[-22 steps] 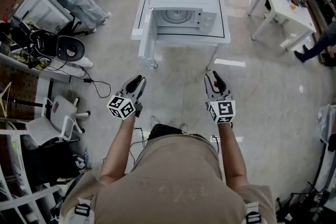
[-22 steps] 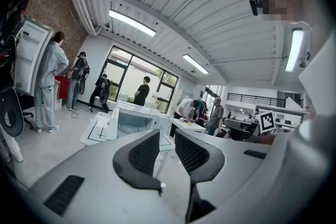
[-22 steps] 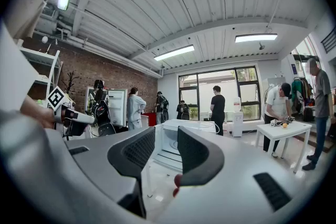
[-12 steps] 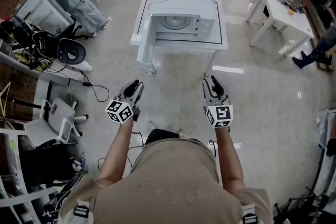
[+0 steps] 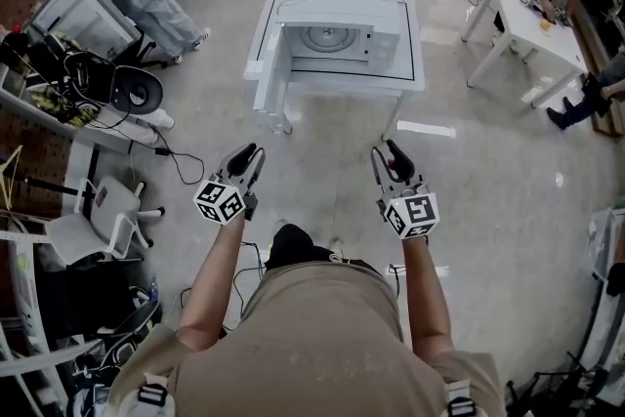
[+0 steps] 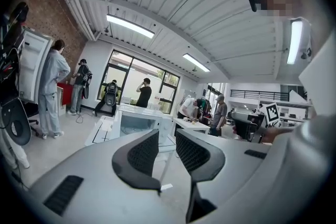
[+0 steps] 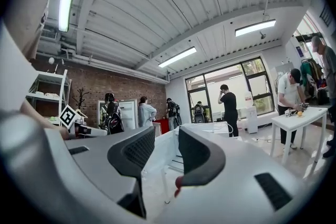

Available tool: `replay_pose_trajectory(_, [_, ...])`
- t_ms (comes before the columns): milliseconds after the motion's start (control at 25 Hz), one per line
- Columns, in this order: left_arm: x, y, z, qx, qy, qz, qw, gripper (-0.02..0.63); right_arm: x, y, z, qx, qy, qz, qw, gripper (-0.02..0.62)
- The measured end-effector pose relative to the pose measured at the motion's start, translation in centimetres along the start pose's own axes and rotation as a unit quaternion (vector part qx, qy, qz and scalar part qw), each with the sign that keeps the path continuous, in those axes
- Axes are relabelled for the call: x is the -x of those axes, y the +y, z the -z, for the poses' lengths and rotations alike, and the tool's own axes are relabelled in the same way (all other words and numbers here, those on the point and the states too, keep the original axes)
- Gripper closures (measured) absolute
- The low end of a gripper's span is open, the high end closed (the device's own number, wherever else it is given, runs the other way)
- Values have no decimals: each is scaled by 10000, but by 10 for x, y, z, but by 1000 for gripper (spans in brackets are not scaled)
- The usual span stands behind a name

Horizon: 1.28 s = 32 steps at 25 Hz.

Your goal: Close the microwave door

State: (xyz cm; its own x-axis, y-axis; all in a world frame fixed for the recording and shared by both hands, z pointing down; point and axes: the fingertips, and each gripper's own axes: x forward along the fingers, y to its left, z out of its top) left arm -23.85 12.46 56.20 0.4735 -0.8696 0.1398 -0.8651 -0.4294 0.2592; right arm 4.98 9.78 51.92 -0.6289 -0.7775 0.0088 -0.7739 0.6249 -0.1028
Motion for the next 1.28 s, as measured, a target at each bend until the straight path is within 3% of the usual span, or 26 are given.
replay_pose_trajectory(520, [-38, 52, 6, -129, 271, -3, 9995, 494, -47, 5, 10, -1, 137, -24, 9999, 456])
replay_pose_trajectory(800, [-61, 86, 12, -318, 504, 34, 9982, 483, -83, 14, 10, 130, 337, -338, 9988, 456])
replay_pose_trajectory(1040, [-79, 123, 14, -195, 548, 72, 9983, 478, -118, 10, 1, 242, 371, -319, 9985, 456])
replay_pose_trajectory(1280, [-94, 145, 38, -368, 1008, 353, 9936, 465, -145, 2, 1, 227, 439, -101, 9987, 456])
